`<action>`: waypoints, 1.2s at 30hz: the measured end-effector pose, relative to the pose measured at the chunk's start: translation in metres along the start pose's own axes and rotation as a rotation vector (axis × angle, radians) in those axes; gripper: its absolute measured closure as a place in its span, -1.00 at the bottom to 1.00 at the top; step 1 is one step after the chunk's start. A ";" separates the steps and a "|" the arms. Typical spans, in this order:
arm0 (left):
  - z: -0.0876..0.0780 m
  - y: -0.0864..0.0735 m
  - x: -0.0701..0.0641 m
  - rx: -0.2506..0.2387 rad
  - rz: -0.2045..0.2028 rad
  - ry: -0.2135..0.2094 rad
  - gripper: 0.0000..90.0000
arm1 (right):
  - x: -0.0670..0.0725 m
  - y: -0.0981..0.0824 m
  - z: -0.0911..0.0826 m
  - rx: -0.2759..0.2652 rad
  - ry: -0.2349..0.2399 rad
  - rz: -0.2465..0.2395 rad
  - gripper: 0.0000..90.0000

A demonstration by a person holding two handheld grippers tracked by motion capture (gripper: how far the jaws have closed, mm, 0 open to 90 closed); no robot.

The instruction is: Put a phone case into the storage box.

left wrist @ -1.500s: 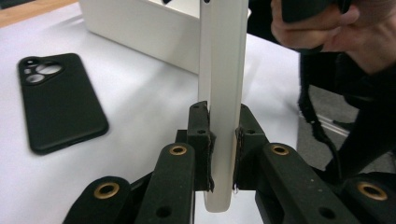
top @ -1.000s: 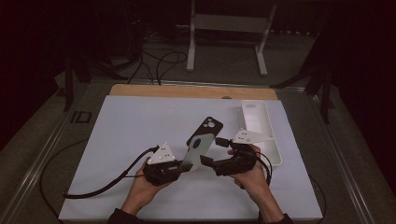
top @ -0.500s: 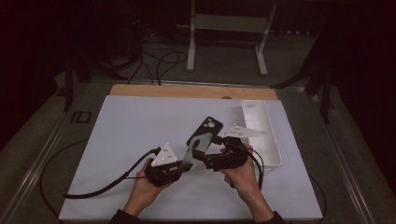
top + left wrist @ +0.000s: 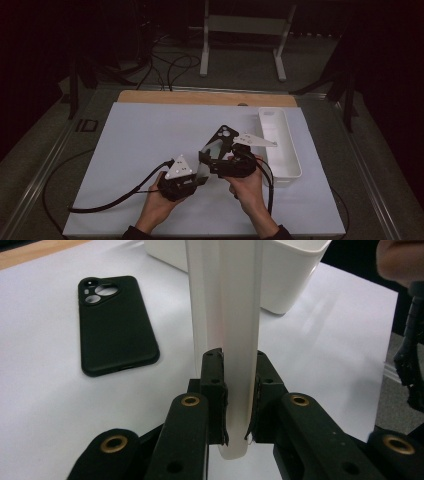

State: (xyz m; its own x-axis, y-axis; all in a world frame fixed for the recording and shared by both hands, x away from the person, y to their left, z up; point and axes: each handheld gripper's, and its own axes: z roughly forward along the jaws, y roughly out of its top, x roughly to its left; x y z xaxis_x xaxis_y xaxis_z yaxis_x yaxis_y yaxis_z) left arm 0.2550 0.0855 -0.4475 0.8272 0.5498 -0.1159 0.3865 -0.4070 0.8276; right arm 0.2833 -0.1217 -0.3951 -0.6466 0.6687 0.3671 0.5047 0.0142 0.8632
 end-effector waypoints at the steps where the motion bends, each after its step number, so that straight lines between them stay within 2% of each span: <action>1: 0.000 0.000 0.000 0.000 0.000 0.001 0.79 | 0.001 0.000 0.000 -0.002 -0.003 -0.008 -0.64; 5: 0.000 -0.001 0.001 -0.002 0.005 -0.004 0.78 | 0.003 -0.001 0.000 -0.005 -0.014 -0.034 -0.63; 9: -0.002 0.000 0.000 -0.010 0.016 -0.009 0.75 | 0.003 -0.001 -0.002 -0.008 -0.004 -0.045 -0.62; 12: -0.005 0.001 0.001 -0.022 0.012 -0.010 0.54 | 0.003 -0.001 -0.002 -0.002 -0.014 -0.063 -0.62; 15: -0.009 0.002 0.002 -0.025 0.014 0.004 0.33 | 0.001 -0.001 -0.003 -0.007 -0.026 -0.061 -0.62; 18: -0.013 0.002 0.003 -0.031 0.021 0.008 0.29 | 0.000 -0.001 -0.004 -0.007 -0.027 -0.060 -0.63; 21: -0.017 0.000 0.005 -0.046 0.005 0.033 -0.01 | -0.002 0.001 -0.005 -0.015 -0.035 -0.054 -0.63; 23: -0.018 0.000 0.005 -0.047 0.004 0.048 -0.14 | -0.002 0.001 -0.006 -0.016 -0.037 -0.055 -0.63; 24: -0.021 -0.002 0.006 -0.056 0.003 0.070 -0.21 | -0.004 0.002 -0.007 -0.017 -0.044 -0.061 -0.63; 25: -0.021 -0.002 0.006 -0.056 0.003 0.070 -0.27 | -0.004 0.002 -0.007 -0.017 -0.046 -0.062 -0.62; 26: -0.024 -0.003 0.007 -0.061 -0.005 0.096 -0.34 | -0.005 0.003 -0.008 -0.018 -0.049 -0.059 -0.63; 28: -0.027 -0.005 0.009 -0.067 -0.008 0.127 -0.44 | -0.006 0.005 -0.009 -0.021 -0.055 -0.064 -0.62; 29: -0.027 -0.005 0.009 -0.067 -0.008 0.127 -0.49 | -0.006 0.005 -0.009 -0.021 -0.055 -0.064 -0.62; 32: -0.034 -0.008 0.015 -0.077 -0.035 0.172 -0.66 | -0.008 0.008 -0.011 -0.022 -0.066 -0.080 -0.62; 36: -0.040 -0.013 0.020 -0.079 -0.048 0.203 -0.79 | -0.009 0.011 -0.013 -0.024 -0.075 -0.091 -0.62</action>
State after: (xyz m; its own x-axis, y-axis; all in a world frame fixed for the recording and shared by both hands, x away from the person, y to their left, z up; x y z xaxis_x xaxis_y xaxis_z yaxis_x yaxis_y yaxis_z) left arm 0.2501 0.1309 -0.4389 0.7067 0.7057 -0.0503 0.3836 -0.3224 0.8654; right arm 0.2867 -0.1374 -0.3843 -0.6445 0.7189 0.2605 0.4313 0.0605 0.9002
